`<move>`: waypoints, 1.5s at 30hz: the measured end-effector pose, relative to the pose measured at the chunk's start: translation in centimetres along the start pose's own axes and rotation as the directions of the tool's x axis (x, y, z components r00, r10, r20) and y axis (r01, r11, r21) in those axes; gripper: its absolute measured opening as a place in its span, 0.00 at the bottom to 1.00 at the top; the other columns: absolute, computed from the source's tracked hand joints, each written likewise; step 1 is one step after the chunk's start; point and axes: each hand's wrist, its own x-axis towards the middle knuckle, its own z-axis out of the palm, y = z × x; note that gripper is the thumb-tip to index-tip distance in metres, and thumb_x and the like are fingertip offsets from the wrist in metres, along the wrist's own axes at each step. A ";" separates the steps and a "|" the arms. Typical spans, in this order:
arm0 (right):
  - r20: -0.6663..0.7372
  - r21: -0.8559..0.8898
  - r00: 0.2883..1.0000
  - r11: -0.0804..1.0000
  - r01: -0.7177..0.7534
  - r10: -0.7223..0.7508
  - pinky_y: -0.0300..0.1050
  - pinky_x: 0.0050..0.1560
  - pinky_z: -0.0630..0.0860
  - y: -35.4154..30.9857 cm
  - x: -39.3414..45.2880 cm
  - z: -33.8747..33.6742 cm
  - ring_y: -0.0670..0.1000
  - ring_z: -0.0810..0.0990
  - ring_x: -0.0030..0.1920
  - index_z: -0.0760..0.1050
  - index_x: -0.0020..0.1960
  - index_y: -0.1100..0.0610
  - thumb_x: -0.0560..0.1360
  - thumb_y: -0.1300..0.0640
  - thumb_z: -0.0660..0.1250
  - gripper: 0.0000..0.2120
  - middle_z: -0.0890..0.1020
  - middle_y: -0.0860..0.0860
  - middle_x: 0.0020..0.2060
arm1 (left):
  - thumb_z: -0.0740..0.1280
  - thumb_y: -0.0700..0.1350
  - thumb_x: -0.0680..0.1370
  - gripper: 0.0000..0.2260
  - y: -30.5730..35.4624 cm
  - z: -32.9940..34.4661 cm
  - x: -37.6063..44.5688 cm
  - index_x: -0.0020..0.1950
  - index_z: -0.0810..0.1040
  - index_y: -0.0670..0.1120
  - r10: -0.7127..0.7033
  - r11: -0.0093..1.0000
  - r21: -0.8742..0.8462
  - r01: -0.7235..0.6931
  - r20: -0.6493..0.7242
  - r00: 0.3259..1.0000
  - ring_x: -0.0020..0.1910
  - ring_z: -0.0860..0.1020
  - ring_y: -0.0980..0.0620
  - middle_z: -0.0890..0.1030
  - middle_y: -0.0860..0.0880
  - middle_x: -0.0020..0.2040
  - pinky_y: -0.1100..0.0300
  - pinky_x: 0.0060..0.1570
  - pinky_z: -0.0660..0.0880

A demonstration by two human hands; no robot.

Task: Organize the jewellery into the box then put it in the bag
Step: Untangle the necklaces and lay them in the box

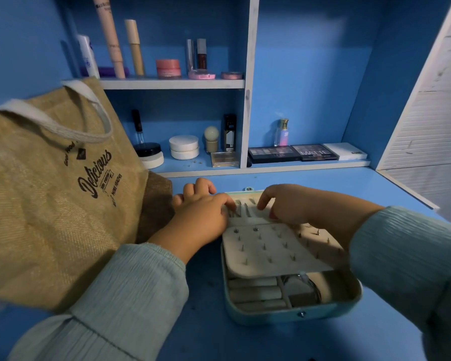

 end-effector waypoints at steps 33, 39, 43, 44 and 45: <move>0.128 -0.206 0.968 0.949 0.239 -0.216 0.33 0.35 0.64 0.4 1.0 -0.2 0.43 0.67 0.40 0.71 0.65 0.45 0.76 0.70 0.53 0.27 0.66 0.45 0.48 | 0.57 0.46 0.78 0.13 0.2 -0.1 -0.3 0.51 0.78 0.62 -0.035 0.999 0.009 0.035 -0.023 0.999 0.58 0.58 0.49 0.59 0.54 0.53 0.56 0.50 0.51; 0.102 -0.155 0.974 0.964 0.215 -0.201 0.34 0.34 0.63 0.8 1.2 -0.3 0.42 0.66 0.37 0.73 0.61 0.47 0.74 0.71 0.54 0.24 0.67 0.46 0.48 | 0.58 0.45 0.78 0.14 0.0 -0.1 -0.3 0.46 0.77 0.64 -0.050 0.998 -0.035 0.050 -0.016 0.999 0.57 0.58 0.51 0.60 0.55 0.52 0.55 0.51 0.51; 0.114 -0.185 0.972 0.956 0.226 -0.207 0.36 0.38 0.66 0.6 1.3 0.1 0.49 0.69 0.45 0.69 0.66 0.42 0.76 0.69 0.53 0.28 0.68 0.47 0.49 | 0.58 0.46 0.78 0.13 0.0 -0.1 -0.3 0.50 0.78 0.63 -0.054 0.998 -0.033 0.054 -0.004 0.999 0.58 0.59 0.50 0.60 0.55 0.52 0.55 0.51 0.52; 0.112 -0.187 0.973 0.957 0.221 -0.203 0.37 0.40 0.68 0.6 1.3 0.2 0.49 0.70 0.46 0.70 0.65 0.41 0.76 0.68 0.53 0.27 0.68 0.47 0.49 | 0.59 0.46 0.78 0.13 0.0 -0.1 -0.3 0.50 0.79 0.62 -0.056 0.998 -0.034 0.056 -0.002 0.998 0.59 0.59 0.50 0.60 0.54 0.52 0.55 0.51 0.52; 0.104 -0.187 0.975 0.959 0.215 -0.199 0.38 0.40 0.69 0.5 1.3 0.2 0.49 0.70 0.46 0.71 0.65 0.42 0.76 0.68 0.54 0.26 0.68 0.47 0.49 | 0.59 0.46 0.78 0.13 0.0 -0.2 -0.3 0.50 0.79 0.62 -0.059 0.998 -0.035 0.059 0.001 0.998 0.59 0.59 0.49 0.60 0.54 0.52 0.55 0.51 0.52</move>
